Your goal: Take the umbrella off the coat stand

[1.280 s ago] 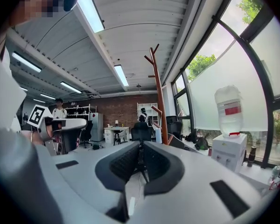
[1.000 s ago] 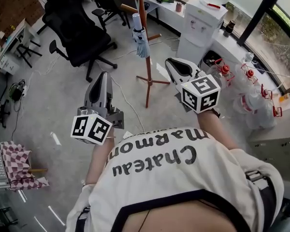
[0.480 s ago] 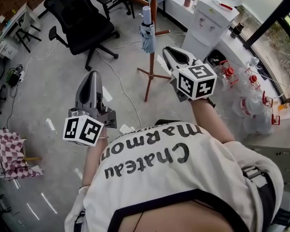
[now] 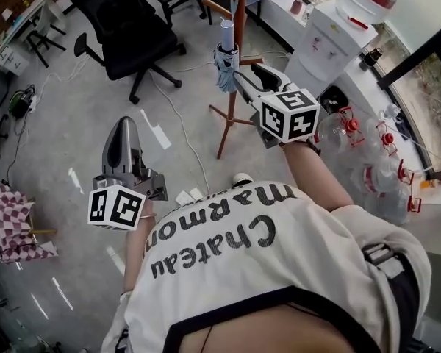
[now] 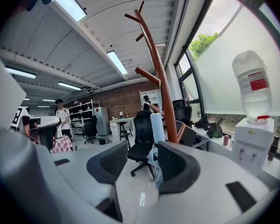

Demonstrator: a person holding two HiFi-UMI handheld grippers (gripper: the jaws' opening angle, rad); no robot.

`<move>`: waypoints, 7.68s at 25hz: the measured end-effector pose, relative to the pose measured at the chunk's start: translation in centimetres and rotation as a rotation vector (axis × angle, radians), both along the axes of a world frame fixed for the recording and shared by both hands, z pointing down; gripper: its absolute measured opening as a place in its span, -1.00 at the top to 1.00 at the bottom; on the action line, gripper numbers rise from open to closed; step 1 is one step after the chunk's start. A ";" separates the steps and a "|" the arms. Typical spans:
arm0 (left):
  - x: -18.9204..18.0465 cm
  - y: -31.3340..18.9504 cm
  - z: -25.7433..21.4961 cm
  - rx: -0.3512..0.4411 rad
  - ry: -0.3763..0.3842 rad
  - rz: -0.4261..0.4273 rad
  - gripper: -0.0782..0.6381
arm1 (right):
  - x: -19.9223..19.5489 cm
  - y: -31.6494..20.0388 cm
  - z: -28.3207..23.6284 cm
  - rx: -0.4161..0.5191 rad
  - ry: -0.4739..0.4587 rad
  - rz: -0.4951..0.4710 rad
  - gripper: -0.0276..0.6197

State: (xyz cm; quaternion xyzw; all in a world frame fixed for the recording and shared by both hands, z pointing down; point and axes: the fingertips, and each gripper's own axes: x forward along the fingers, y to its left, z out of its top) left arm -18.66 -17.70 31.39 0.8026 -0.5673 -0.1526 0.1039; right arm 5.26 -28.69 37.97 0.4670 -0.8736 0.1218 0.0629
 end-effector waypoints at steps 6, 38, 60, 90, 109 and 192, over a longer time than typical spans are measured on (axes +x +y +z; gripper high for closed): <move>-0.4 -2.2 -0.6 0.004 0.008 -0.079 0.75 | -0.5 -4.8 -0.2 -0.015 -0.012 -0.057 0.32; -3.4 -3.1 0.0 -0.024 -0.001 -0.272 0.75 | -2.9 -13.1 1.0 -0.024 -0.018 -0.094 0.33; -5.1 -1.9 -0.6 -0.006 0.011 -0.286 0.75 | -2.9 -13.1 0.7 -0.057 0.012 -0.050 0.40; -5.4 -0.2 -1.4 0.022 0.019 -0.264 0.75 | -2.6 -10.0 -2.4 -0.037 -0.049 -0.039 0.40; -5.3 0.8 -2.1 0.054 0.031 -0.224 0.75 | -3.0 -7.1 -5.2 0.011 -0.067 -0.054 0.40; -5.8 2.9 -1.9 0.075 0.076 -0.127 0.75 | -5.9 0.5 -8.7 0.103 -0.004 -0.111 0.45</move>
